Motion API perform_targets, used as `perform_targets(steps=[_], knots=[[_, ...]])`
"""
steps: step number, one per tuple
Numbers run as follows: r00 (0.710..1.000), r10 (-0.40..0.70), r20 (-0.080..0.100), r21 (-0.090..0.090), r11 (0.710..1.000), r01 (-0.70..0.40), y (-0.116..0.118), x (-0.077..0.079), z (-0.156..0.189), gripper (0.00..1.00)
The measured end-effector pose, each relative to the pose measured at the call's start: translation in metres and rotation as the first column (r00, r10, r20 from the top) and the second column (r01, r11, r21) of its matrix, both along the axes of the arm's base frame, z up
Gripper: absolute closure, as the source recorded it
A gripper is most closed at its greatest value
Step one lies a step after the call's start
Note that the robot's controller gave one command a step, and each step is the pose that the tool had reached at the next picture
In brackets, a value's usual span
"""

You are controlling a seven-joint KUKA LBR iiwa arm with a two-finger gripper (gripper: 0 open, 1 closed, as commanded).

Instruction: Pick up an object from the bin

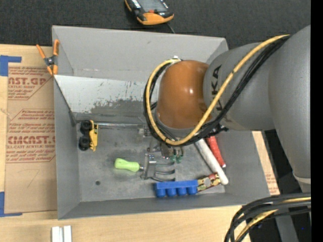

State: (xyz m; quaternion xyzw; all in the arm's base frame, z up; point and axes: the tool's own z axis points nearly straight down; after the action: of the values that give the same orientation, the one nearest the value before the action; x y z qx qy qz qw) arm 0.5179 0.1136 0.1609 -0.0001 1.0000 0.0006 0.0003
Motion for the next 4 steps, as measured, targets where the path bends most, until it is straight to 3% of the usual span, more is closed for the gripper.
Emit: perform_targets(steps=[1, 2, 3, 4], knots=[[1.0, 0.0, 0.0, 0.0, 1.0, 0.0, 0.0, 0.0, 0.0, 0.0], [0.984, 0.18, 0.008, 0.001, 0.984, -0.18, 0.034, 0.051, 0.042, 0.0], [0.93, 0.366, -0.012, 0.002, 0.931, -0.366, -0.026, -0.03, -0.05, 0.0], [0.971, 0.239, 0.026, 0.003, 0.971, -0.239, 0.008, 0.023, -0.018, 0.0]])
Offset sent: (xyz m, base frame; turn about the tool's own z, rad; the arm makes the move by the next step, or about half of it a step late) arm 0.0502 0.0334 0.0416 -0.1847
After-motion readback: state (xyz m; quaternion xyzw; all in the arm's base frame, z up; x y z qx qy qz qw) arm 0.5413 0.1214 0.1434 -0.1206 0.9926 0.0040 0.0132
